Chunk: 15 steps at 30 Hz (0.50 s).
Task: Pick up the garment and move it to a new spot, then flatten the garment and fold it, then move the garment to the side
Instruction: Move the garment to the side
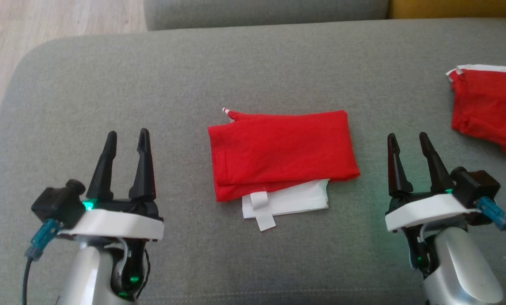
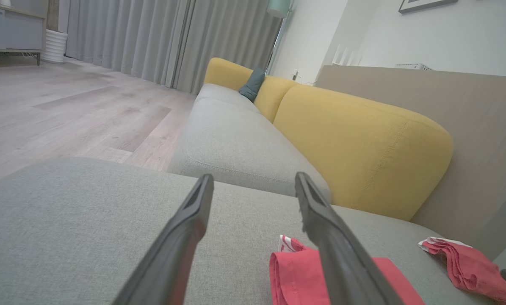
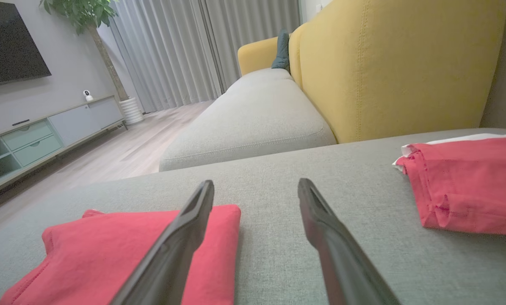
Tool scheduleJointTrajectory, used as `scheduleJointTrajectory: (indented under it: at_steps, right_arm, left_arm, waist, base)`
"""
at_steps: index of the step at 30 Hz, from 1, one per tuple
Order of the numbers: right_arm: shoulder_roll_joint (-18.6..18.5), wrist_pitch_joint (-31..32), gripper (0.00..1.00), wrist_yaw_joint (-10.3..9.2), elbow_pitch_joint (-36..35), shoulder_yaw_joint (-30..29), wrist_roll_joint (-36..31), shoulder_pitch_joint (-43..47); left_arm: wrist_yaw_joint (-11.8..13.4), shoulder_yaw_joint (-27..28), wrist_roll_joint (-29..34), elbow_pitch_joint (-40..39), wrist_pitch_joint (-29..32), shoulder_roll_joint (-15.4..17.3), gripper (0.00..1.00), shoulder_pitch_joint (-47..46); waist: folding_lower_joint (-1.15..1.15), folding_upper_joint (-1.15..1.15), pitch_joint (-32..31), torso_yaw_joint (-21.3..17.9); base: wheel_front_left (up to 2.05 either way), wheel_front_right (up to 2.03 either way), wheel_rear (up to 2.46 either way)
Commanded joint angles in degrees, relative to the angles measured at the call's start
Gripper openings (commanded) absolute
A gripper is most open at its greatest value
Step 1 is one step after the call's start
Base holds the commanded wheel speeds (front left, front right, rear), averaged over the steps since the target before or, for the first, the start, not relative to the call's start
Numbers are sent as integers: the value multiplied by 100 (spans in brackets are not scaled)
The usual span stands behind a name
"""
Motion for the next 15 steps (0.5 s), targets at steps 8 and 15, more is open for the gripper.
scheduleJointTrajectory:
  at_steps: [8,15]
  right_arm:
    - [77,306,100,-5,226,592,336,-442]
    - [79,382,100,-5,1149,672,732,-891]
  left_arm:
    - [-16,-32,8,-69,-29,67,100,-407]
    - [-56,-121,9,1,-29,67,100,-574]
  waist:
    - [0,0,395,275]
    - [0,0,655,550]
  base:
    - [0,0,0]
    - [0,0,0]
